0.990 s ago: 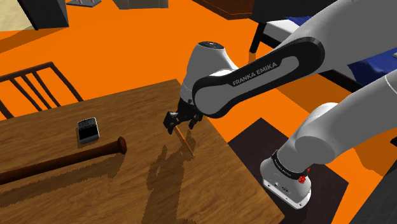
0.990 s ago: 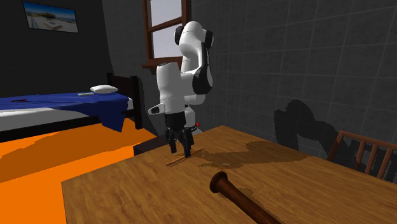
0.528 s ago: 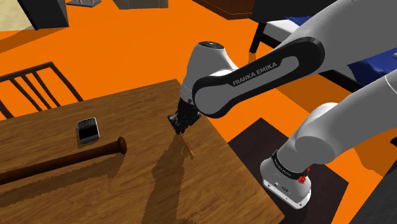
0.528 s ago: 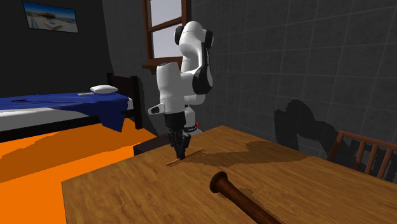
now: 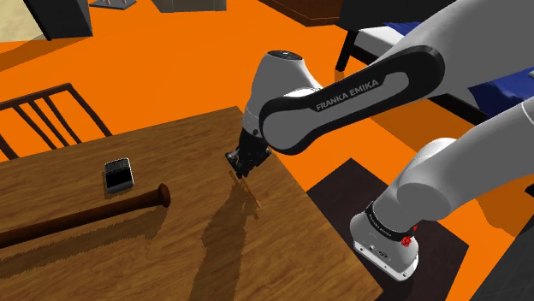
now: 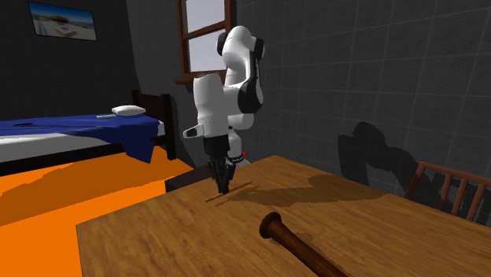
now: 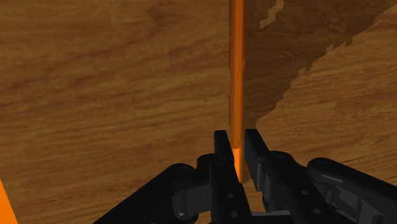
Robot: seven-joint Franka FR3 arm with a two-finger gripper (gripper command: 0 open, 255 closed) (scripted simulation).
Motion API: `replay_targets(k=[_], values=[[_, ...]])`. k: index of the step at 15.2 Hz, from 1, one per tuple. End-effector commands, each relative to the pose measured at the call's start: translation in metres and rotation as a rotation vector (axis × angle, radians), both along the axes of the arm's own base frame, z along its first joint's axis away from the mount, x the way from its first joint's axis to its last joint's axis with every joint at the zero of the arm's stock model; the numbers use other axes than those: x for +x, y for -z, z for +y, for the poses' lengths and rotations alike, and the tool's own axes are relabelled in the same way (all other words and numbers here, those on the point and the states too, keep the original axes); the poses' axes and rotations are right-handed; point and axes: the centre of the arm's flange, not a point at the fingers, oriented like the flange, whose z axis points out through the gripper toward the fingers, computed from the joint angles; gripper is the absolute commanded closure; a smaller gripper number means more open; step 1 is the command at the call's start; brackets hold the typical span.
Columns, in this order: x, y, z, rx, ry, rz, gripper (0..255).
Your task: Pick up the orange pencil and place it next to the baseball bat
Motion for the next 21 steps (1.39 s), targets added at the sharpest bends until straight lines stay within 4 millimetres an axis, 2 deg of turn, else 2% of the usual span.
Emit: replay_targets(k=[1, 21], values=[[0.000, -0.011, 0.000, 0.000, 0.000, 0.000, 255], [0.000, -0.116, 0.000, 0.000, 0.000, 0.000, 255]])
